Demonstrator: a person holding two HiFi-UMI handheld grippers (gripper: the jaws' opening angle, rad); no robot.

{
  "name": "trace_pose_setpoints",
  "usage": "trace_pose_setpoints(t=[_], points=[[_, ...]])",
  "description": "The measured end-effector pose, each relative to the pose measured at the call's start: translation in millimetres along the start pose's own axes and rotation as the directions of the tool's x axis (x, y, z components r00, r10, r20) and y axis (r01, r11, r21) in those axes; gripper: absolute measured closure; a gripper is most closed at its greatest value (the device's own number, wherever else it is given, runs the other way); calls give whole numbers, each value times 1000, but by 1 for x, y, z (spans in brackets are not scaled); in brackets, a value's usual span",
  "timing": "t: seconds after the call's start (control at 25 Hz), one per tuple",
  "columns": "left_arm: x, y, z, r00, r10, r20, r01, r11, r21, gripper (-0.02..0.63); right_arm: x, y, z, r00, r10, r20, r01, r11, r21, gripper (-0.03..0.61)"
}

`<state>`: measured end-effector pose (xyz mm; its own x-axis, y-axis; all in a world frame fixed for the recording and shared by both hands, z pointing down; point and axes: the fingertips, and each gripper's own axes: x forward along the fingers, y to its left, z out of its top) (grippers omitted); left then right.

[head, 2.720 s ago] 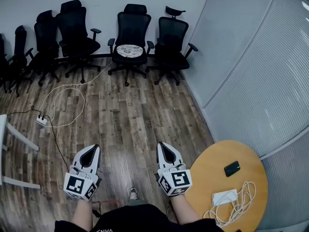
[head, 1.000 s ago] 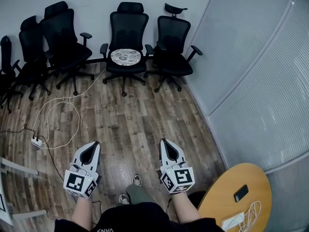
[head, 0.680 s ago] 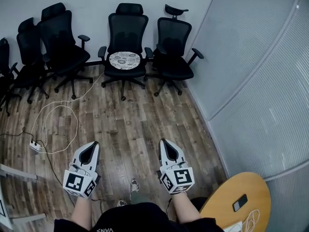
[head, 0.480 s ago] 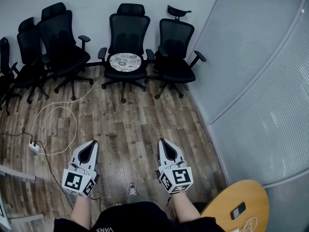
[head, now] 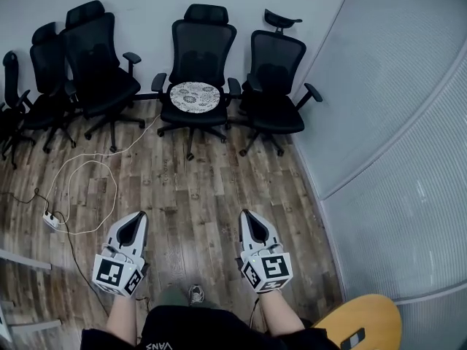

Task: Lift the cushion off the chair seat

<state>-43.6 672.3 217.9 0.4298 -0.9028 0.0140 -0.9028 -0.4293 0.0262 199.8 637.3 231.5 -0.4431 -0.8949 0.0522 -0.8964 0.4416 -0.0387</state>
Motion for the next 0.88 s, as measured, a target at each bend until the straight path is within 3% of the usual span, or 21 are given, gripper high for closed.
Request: trace_pose_setpoints(t=[0.88], points=[[138,114,16,996,-87,7,87,996,2,603,161,-23,20,997,-74,11,74,997,12,565]])
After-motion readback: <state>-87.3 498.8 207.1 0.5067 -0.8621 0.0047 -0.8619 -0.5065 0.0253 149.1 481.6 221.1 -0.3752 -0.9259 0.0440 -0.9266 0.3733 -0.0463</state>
